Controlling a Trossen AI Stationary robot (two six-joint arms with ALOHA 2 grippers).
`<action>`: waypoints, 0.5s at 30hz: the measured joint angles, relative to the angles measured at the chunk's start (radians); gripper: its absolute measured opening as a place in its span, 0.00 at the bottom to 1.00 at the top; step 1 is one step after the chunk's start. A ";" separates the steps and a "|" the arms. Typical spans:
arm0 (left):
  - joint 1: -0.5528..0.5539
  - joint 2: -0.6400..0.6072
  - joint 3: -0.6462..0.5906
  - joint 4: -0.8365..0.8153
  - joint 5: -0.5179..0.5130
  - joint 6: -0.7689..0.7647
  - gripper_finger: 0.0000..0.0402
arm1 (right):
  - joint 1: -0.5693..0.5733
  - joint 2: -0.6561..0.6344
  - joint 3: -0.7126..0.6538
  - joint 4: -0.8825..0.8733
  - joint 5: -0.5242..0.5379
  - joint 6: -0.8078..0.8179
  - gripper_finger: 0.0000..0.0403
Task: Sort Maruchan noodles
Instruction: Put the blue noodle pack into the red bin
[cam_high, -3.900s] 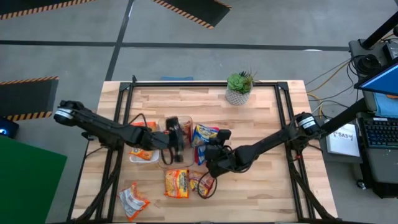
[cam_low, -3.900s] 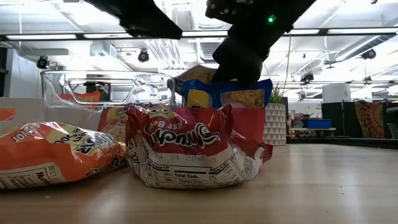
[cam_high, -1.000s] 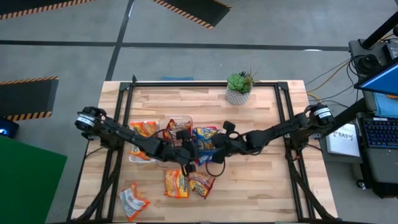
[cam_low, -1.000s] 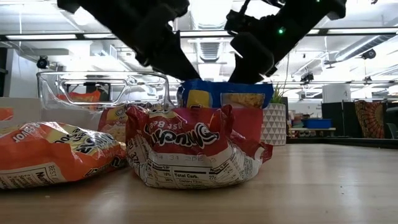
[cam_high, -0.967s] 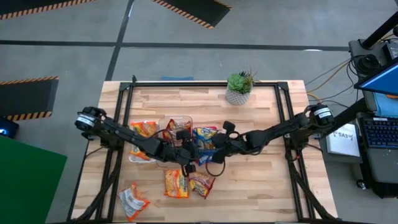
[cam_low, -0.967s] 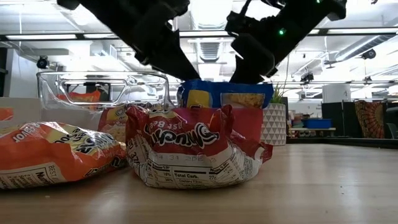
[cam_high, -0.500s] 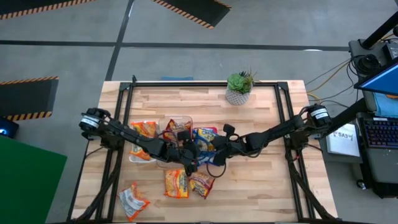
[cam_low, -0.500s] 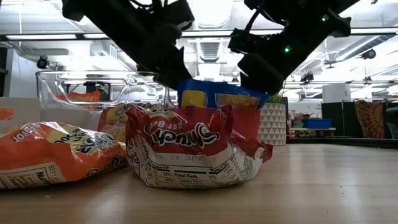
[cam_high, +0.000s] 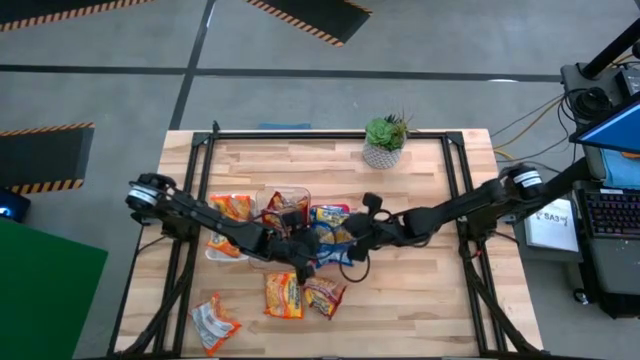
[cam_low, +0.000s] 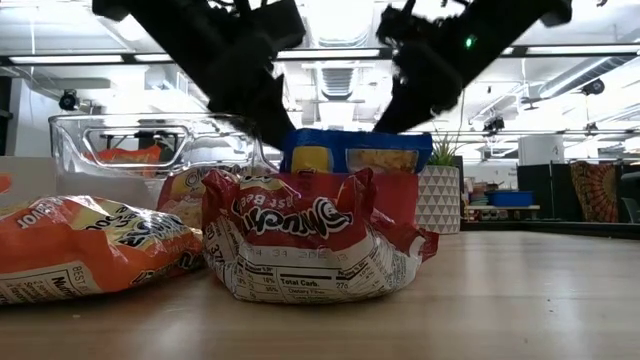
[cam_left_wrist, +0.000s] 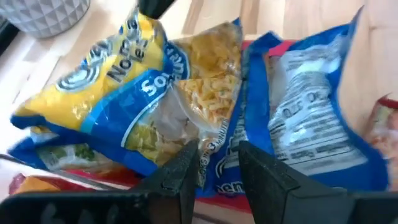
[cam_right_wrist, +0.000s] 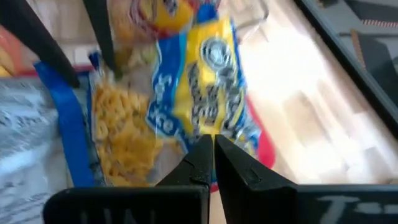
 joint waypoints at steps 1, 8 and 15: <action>-0.001 -0.005 0.005 0.000 0.000 0.010 0.25 | 0.000 -0.018 0.000 0.000 0.000 -0.012 0.02; -0.029 -0.072 0.021 -0.017 0.000 0.067 0.25 | -0.010 -0.080 -0.016 0.157 -0.016 -0.153 0.02; -0.103 -0.209 0.020 -0.021 -0.006 0.109 0.25 | -0.098 0.024 -0.140 0.654 -0.335 -0.390 0.02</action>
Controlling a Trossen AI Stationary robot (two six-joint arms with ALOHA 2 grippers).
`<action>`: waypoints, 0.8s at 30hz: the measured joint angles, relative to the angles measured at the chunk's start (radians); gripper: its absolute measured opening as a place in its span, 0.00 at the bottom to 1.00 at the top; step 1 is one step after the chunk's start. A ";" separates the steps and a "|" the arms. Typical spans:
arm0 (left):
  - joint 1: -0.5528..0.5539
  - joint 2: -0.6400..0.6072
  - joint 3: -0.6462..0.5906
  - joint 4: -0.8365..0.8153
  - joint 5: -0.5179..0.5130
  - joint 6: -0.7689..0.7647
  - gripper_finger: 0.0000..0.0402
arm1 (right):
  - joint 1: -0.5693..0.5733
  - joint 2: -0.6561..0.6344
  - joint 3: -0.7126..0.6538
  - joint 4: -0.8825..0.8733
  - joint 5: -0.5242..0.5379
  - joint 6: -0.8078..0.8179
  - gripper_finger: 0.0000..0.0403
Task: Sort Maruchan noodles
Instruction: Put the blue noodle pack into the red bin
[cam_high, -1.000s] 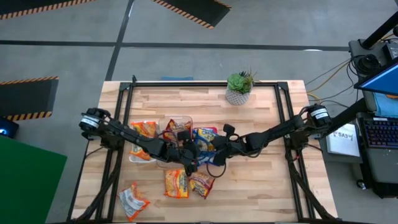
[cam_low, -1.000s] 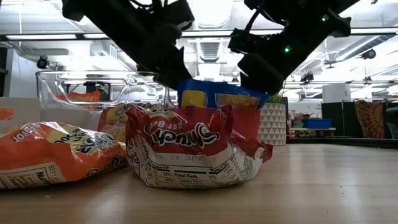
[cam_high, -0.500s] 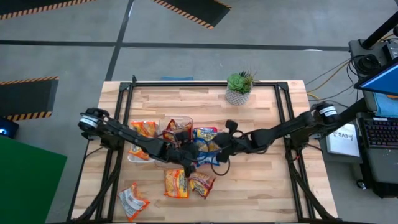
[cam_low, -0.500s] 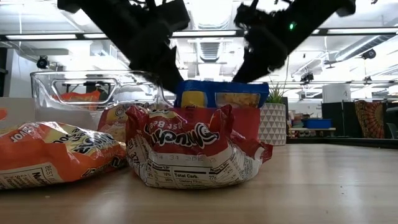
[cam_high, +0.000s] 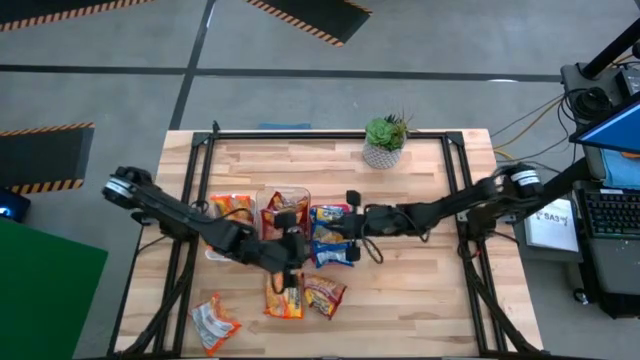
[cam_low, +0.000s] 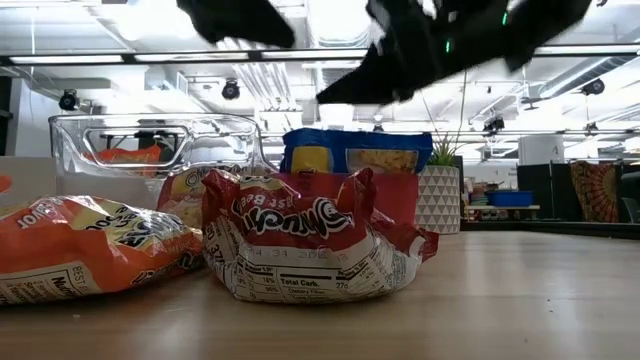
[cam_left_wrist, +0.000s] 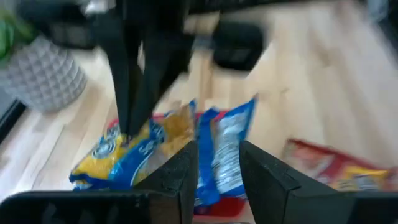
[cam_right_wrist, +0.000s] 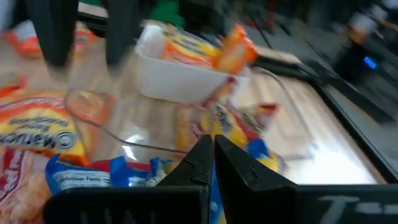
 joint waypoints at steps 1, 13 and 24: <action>-0.014 -0.018 0.000 0.004 -0.003 0.004 0.25 | -0.019 0.021 -0.022 0.067 -0.057 -0.020 0.02; -0.163 -0.099 0.000 0.035 -0.200 0.045 0.20 | -0.118 0.287 -0.050 0.361 -0.259 0.113 0.02; -0.170 -0.095 0.000 0.042 -0.210 0.040 0.19 | -0.135 0.151 -0.029 0.285 -0.227 0.086 0.02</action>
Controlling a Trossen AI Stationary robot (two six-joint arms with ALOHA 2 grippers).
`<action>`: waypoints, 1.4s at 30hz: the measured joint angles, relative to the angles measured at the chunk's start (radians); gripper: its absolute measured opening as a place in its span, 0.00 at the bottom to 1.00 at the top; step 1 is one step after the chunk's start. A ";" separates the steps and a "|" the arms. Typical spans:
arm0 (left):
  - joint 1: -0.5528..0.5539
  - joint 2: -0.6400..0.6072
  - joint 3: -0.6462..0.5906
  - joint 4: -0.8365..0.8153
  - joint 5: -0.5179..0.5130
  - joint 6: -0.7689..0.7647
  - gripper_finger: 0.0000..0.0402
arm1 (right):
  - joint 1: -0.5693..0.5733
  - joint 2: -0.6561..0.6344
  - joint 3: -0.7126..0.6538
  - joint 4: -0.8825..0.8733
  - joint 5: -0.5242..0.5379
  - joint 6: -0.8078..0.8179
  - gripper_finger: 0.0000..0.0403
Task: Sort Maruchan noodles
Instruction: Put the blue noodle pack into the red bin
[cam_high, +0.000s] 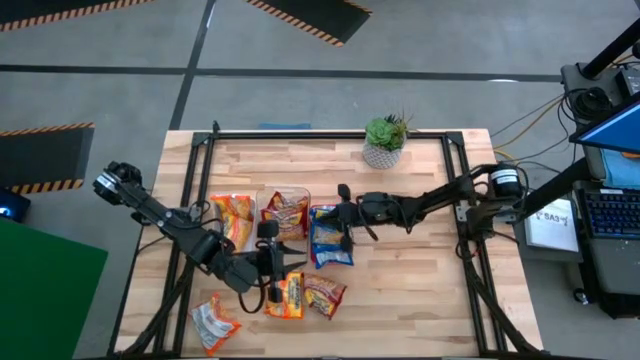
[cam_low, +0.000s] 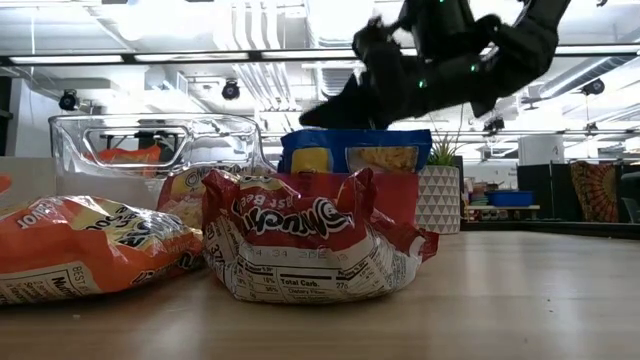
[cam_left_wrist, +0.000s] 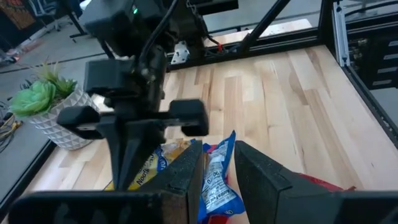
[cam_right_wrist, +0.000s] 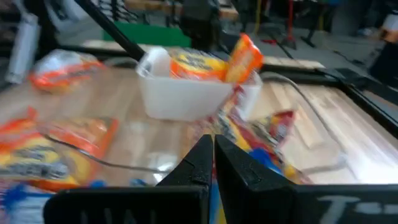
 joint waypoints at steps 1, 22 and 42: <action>0.000 0.000 0.000 0.000 0.000 0.000 0.19 | -0.008 0.001 0.000 -0.006 0.005 -0.002 0.02; 0.000 0.001 0.000 0.008 0.000 0.000 0.19 | 0.012 0.003 0.006 -0.024 -0.034 0.079 0.02; -0.008 0.002 0.031 -0.001 0.001 0.004 0.19 | 0.120 0.038 0.011 -0.061 0.046 0.112 0.02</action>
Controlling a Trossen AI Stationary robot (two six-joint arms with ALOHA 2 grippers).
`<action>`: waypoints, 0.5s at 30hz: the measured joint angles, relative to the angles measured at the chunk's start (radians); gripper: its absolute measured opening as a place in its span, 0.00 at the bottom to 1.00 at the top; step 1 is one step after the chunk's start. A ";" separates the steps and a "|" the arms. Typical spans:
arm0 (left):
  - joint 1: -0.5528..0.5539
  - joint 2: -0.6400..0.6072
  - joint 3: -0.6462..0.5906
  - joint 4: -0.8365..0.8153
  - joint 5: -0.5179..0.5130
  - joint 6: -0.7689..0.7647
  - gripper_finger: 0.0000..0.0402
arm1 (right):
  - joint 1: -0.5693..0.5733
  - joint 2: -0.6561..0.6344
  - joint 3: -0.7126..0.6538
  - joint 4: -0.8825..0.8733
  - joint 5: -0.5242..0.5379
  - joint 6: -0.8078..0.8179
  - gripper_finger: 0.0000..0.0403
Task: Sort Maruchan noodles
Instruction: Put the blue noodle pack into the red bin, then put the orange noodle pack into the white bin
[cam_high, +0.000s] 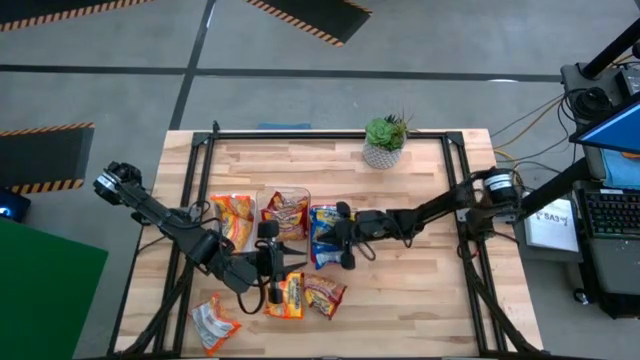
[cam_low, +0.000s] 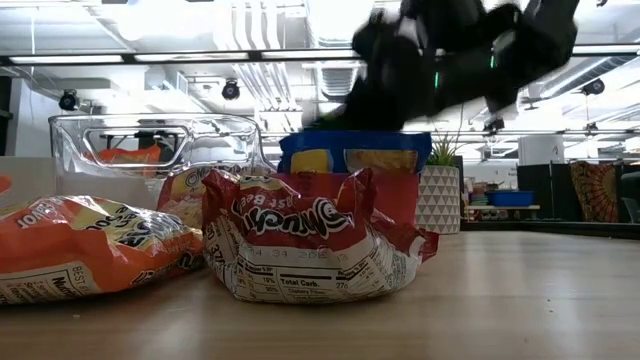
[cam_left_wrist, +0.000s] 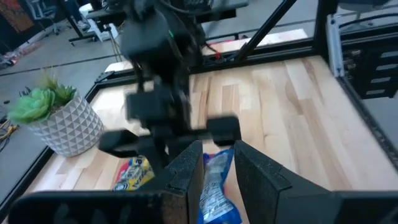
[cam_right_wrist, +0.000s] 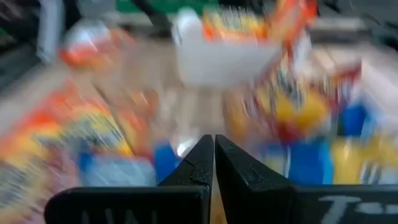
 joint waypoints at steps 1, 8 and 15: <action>-0.008 0.000 0.017 -0.022 0.000 0.000 0.19 | 0.001 -0.038 0.004 -0.016 -0.020 0.004 0.02; -0.085 0.014 0.172 -0.296 0.029 -0.189 0.19 | 0.085 -0.362 0.046 -0.429 -0.062 0.065 0.02; -0.108 0.142 0.216 -0.427 0.170 -0.440 0.19 | 0.265 -0.542 0.011 -0.626 -0.015 0.130 0.02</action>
